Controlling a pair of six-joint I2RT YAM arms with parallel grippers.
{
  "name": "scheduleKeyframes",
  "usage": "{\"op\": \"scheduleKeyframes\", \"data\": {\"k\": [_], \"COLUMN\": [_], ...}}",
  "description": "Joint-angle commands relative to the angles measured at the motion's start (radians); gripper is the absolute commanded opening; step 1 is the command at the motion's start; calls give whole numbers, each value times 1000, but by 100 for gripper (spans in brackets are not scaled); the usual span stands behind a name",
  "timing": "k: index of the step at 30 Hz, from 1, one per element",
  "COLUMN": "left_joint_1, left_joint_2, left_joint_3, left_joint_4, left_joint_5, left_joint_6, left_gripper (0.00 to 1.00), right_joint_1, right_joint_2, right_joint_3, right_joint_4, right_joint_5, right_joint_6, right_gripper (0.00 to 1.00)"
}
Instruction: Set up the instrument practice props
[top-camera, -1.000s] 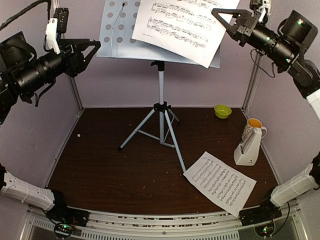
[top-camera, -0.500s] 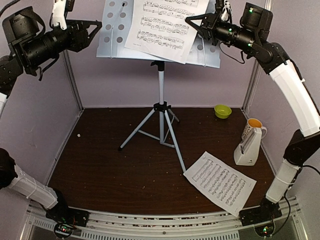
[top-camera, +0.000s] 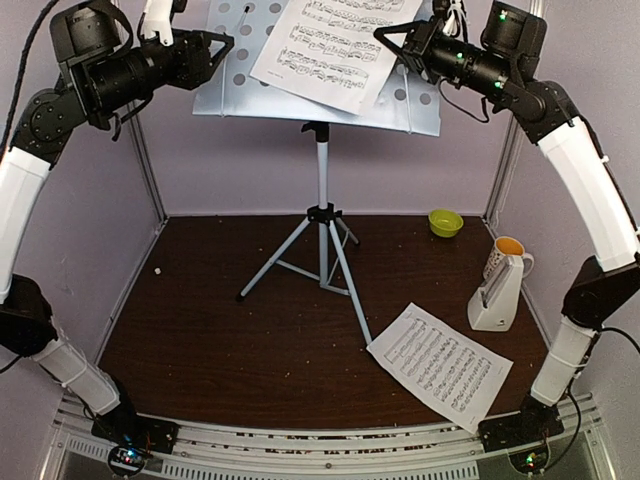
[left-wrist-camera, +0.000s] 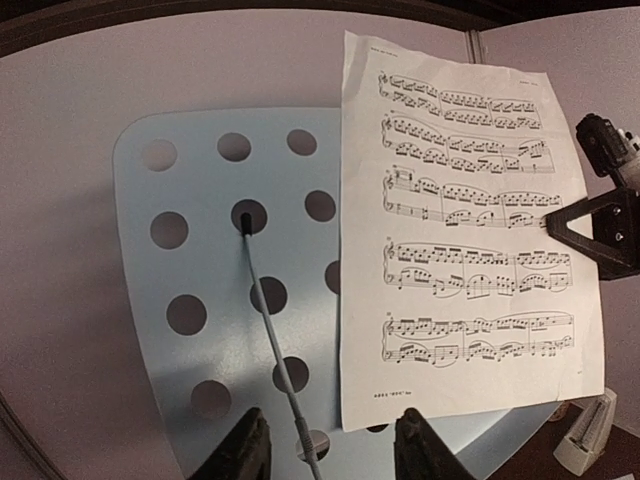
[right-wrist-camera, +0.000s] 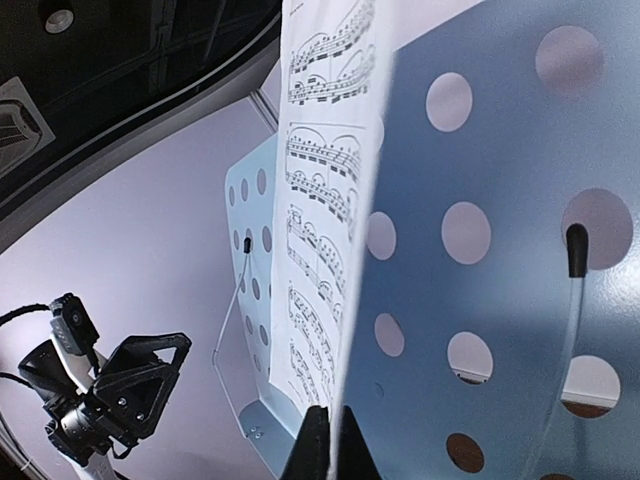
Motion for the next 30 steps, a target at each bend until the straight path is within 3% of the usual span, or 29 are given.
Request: {"op": "scheduleKeyframes", "data": {"k": [1, 15, 18, 23, 30], "left_joint_1": [10, 13, 12, 15, 21], "left_joint_2": [33, 59, 64, 70, 100], "left_joint_3": [39, 42, 44, 46, 72], "left_joint_4": [3, 40, 41, 39, 28], "left_joint_5": [-30, -68, -85, -121, -120], "left_joint_6": [14, 30, 34, 31, 38], "left_gripper": [42, 21, 21, 28, 27], "right_joint_1": [8, 66, 71, 78, 91], "right_joint_2": [41, 66, 69, 74, 99], "right_joint_3": [47, 74, 77, 78, 106], "right_joint_4": [14, -8, -9, -9, -7], "right_joint_5": [18, 151, 176, 213, 234], "right_joint_6": [-33, -153, -173, -205, -228], "right_gripper": [0, 0, 0, 0, 0]}}
